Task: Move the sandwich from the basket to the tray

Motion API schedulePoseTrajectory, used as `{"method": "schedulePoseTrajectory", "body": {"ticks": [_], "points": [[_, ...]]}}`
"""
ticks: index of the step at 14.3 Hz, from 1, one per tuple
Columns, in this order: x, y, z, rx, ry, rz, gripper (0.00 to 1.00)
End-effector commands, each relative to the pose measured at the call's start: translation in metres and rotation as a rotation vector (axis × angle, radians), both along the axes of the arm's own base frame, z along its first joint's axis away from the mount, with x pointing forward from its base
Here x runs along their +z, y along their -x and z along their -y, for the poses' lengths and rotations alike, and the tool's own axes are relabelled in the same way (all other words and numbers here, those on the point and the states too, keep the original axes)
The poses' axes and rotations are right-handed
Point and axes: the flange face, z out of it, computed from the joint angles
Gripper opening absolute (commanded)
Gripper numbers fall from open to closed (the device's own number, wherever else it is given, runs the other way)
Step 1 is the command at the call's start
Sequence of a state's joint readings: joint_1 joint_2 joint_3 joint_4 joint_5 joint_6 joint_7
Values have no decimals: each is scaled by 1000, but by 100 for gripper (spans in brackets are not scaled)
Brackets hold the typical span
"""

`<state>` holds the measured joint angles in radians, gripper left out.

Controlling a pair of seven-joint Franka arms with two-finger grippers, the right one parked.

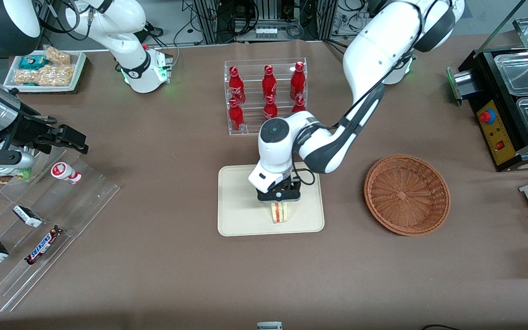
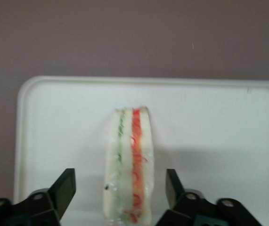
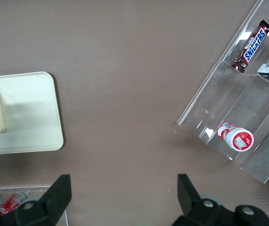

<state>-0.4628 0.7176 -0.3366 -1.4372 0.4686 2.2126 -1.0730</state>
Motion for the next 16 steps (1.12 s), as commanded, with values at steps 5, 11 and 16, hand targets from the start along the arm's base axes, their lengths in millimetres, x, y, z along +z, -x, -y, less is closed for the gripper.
{"method": "schedulePoseTrajectory", "body": {"ticks": [5, 11, 16], "points": [[203, -37, -157, 364, 1, 5, 100], [278, -29, -318, 360, -104, -176, 100], [304, -5, -410, 164, -24, -286, 100]]}}
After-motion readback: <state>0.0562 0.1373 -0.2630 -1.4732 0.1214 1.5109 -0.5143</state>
